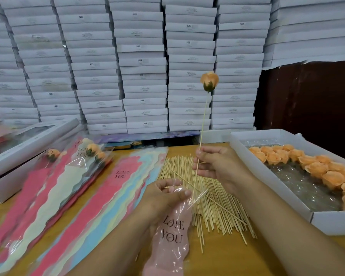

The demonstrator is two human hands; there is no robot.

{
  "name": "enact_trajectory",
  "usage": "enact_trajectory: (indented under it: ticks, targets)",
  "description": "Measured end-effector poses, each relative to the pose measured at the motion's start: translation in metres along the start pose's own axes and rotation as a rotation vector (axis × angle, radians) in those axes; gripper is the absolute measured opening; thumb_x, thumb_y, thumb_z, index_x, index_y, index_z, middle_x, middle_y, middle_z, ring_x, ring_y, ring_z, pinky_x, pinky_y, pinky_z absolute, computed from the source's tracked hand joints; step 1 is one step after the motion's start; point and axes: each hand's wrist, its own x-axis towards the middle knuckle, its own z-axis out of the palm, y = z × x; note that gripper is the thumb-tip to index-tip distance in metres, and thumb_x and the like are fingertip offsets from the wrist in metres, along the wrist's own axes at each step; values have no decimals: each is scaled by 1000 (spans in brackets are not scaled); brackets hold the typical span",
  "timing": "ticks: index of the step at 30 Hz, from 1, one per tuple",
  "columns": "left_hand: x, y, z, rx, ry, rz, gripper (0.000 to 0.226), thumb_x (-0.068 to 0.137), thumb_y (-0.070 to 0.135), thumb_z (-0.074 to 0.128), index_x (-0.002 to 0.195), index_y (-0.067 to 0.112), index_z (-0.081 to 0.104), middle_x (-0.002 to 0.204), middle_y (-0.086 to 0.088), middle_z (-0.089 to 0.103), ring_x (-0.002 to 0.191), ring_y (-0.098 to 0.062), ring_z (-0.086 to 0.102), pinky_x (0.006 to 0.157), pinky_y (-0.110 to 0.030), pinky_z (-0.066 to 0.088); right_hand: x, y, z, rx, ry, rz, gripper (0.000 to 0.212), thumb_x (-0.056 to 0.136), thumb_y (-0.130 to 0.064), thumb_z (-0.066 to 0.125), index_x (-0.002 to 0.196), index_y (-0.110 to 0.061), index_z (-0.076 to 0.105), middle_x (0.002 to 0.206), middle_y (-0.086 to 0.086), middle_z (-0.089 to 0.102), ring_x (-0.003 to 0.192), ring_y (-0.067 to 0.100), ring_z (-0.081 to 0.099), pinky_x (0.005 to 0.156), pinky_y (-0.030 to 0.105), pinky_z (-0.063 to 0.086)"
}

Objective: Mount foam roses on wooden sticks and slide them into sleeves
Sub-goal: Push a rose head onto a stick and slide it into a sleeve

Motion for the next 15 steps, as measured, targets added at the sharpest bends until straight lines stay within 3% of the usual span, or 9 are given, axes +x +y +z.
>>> enact_trajectory:
  ticks: [2,5,9,15]
  targets:
    - [-1,0,1,14,-3,9,51,56,20,92,103,14,74,86,-15,73,66,-20,67,68,-35,57,-3,6,3,-4,-26,14,7,93,-12,68,99,-10,72,76,5,75,72,20,75,58,26,58]
    - [-4,2,2,-5,-19,12,50,62,20,90,108,11,73,103,-25,74,85,-31,69,91,-50,56,-7,13,6,-1,-38,30,6,91,-12,70,97,-11,72,77,6,76,73,21,75,58,26,58]
    - [-7,3,0,-43,-40,7,43,69,12,85,109,5,71,108,-28,72,89,-32,68,96,-50,53,-8,15,6,25,-29,43,7,90,-13,72,96,-11,72,79,7,76,73,21,75,57,25,57]
    - [-9,7,0,-112,-73,-13,33,81,-1,77,113,-2,66,89,-20,70,66,-24,69,67,-34,59,-10,17,9,-7,-15,49,12,86,-17,76,97,-14,73,84,8,78,74,18,75,58,21,57]
